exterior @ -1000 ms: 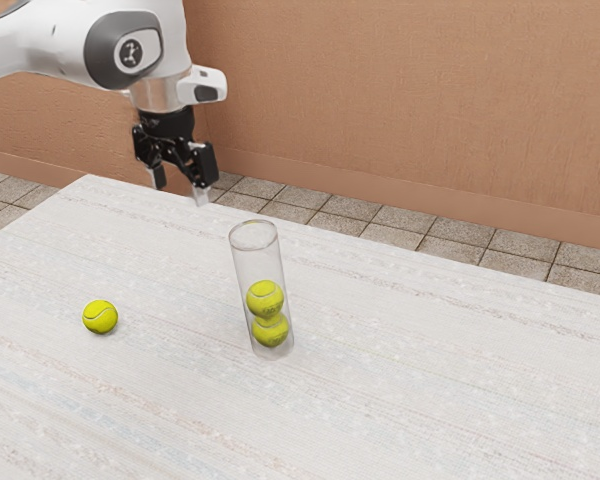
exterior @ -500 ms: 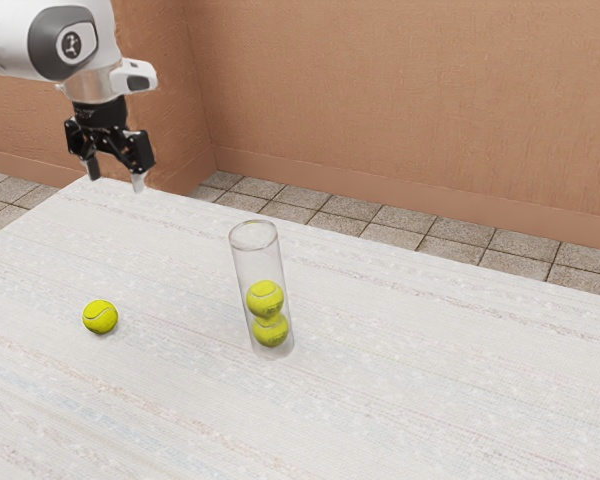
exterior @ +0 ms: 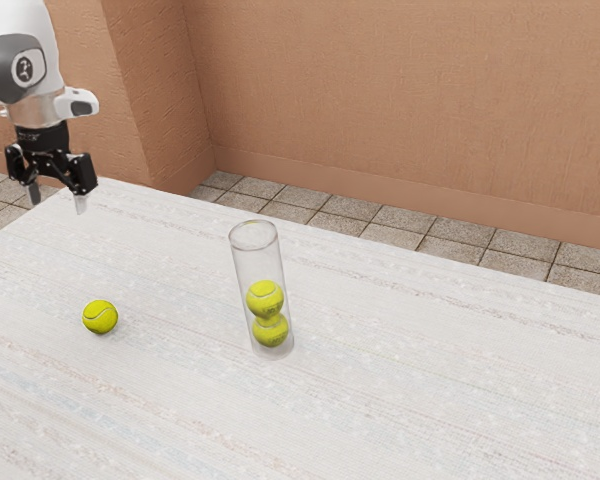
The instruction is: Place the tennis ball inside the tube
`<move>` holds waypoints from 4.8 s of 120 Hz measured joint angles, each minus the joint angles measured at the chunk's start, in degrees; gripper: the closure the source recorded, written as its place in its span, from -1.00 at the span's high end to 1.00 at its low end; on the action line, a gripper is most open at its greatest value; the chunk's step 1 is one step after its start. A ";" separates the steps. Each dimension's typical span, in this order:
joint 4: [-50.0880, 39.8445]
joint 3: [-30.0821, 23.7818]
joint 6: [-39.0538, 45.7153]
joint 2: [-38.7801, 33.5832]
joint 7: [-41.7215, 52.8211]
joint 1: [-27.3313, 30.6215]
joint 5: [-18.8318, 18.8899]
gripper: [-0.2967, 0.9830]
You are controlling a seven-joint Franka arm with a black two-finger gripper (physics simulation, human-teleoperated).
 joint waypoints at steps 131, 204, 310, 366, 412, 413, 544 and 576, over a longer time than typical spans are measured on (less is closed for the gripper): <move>-16.79 2.01 17.15 -2.23 2.50 3.88 -0.42 0.54; -19.19 -1.64 24.04 1.58 5.37 18.84 -1.24 0.54; -18.52 -1.43 35.60 12.48 16.05 6.27 -13.69 0.54; -16.47 -2.16 36.14 21.14 25.04 8.06 -22.50 0.50; -16.37 -2.22 36.23 21.47 28.96 7.26 -23.72 0.13; -16.37 -2.22 36.23 21.47 29.01 7.25 -23.72 0.13; -2.94 -1.90 23.69 6.89 22.34 -1.22 -6.40 -0.10; 0.81 -2.12 18.92 4.99 18.50 -6.33 -2.14 -0.12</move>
